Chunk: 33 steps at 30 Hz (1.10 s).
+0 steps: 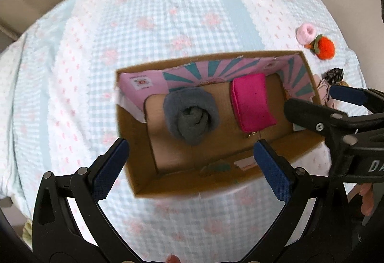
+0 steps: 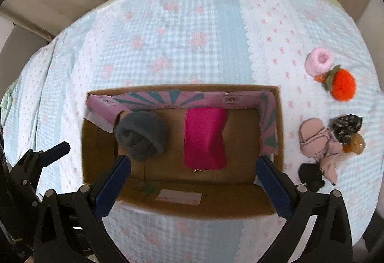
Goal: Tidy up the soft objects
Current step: 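Open both grippers to drop the hat and pouch into the box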
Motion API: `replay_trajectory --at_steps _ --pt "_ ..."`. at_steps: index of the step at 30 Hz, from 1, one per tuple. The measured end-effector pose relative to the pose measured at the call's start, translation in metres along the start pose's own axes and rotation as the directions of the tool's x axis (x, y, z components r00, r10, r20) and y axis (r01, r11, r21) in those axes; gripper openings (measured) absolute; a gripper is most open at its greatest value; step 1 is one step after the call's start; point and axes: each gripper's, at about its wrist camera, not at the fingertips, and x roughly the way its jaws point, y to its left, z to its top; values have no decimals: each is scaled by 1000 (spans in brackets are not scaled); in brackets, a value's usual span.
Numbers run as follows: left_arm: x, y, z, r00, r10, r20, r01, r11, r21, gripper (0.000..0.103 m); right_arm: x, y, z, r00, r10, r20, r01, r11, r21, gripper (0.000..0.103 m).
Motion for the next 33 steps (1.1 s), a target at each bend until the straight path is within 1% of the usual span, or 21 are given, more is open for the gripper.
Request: replay_trajectory --at_steps 3,5,10,14,16,19,21,24,25,29,33 --pt "-22 0 -3 1000 11 25 -11 1000 -7 103 -25 5 -5 999 11 42 -11 1000 -3 103" --pt "-36 -2 -6 999 13 37 -13 1000 -13 103 -42 9 -9 997 7 72 -5 1000 -18 103" --pt "-79 -1 -20 995 18 101 -16 1000 -22 103 -91 16 -24 989 -10 148 17 999 -48 103" --pt "-108 -4 -33 989 20 147 -16 999 -32 103 -126 14 -39 978 -32 204 44 998 -55 103" --pt "-122 -7 -39 986 21 167 -15 999 -37 103 -143 9 -48 970 -44 239 56 997 -44 103" --pt "-143 -14 -48 979 33 199 -26 999 -37 103 -165 -2 -62 960 -45 277 53 998 -21 103" --pt "-156 -22 -52 974 38 222 -31 999 -38 103 -179 -7 -71 950 -65 304 77 997 -27 103" --pt "-171 -38 -58 967 30 251 -19 999 -44 103 -198 -24 -85 934 -96 344 115 993 -35 103" --pt "-174 -43 -60 966 24 258 -13 999 -46 103 -202 -31 -88 931 -97 351 115 993 -32 103" --pt "-184 -76 -63 961 22 274 -6 998 -57 103 -218 -66 -100 925 -109 363 123 992 -16 103" --pt "-188 -121 -59 957 14 288 4 998 -61 103 -235 -114 -107 917 -126 378 135 991 4 103"
